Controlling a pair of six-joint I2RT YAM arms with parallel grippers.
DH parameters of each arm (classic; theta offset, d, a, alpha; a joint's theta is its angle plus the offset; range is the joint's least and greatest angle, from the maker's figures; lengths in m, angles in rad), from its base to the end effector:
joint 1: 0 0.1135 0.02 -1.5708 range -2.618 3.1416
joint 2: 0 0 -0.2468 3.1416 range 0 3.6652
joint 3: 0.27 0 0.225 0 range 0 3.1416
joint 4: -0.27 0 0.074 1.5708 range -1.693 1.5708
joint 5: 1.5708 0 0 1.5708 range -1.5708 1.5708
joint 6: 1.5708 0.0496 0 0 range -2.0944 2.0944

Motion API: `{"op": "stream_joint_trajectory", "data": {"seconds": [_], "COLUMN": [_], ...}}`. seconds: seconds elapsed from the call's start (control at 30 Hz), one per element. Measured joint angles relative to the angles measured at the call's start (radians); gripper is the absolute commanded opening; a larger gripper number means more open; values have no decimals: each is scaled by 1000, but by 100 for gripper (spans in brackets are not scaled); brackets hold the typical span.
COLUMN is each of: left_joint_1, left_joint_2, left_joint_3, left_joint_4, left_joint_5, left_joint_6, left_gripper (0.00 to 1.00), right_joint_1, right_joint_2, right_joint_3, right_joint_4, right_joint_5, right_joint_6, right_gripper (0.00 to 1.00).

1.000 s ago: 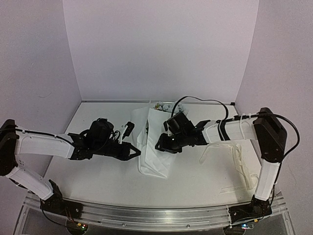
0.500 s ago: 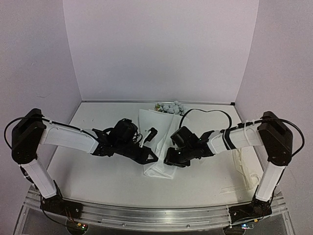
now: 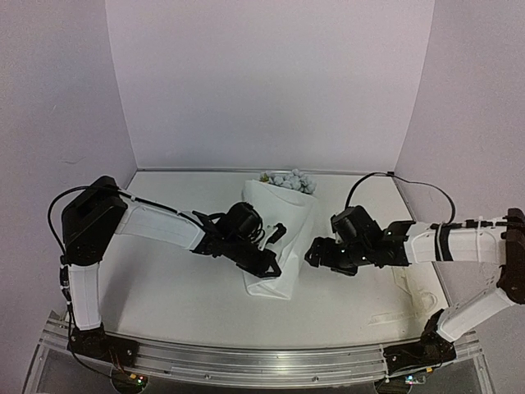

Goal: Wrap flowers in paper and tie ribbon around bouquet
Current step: Press the fold line on the 2/3-folded wrapping paper.

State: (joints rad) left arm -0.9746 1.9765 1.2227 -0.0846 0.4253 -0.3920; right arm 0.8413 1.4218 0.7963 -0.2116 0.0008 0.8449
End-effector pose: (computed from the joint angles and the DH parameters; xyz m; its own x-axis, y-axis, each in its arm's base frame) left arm 0.2056 -0.3394 0.1470 -0.7330 0.4604 -0.5007 0.6802 0.4968 -0.5390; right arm 0.1847 0.2065 0.1875 -0.8859 0.1312 -0.4449 -0.1244 0.8568 0.5004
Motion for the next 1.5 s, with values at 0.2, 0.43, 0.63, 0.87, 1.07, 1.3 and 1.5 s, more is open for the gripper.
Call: {"op": "stream_joint_trajectory", "data": {"seconds": [0.2,0.43,0.63,0.87,1.07,1.3,1.5], "left_joint_1": [-9,-9,-9,-9,-9,17,66], "left_joint_2": [54,87,89,89,45,-186,-247], "left_joint_3": [45,76,85,86,74,-35,-89], "left_joint_4": [-26,-48,-54,-57,-71,-79,-79], "left_joint_5": [-1,-1,-5,-11,-31,-34,-7], "left_joint_6": [-1,0,5,22,21,-29,-58], "left_gripper": [0,0,1,23,46,33,13], "right_joint_1": [-97,-153,-162,-175,-190,-191,-191], "right_joint_2": [-5,145,266,365,379,400,413], "right_joint_3": [34,169,256,330,339,378,391], "right_joint_4": [-14,11,16,27,27,30,28], "right_joint_5": [-44,-138,-177,-208,-225,-258,-263], "right_joint_6": [-9,10,58,94,92,46,20], "right_gripper": [92,88,58,2,0,0,0]}}
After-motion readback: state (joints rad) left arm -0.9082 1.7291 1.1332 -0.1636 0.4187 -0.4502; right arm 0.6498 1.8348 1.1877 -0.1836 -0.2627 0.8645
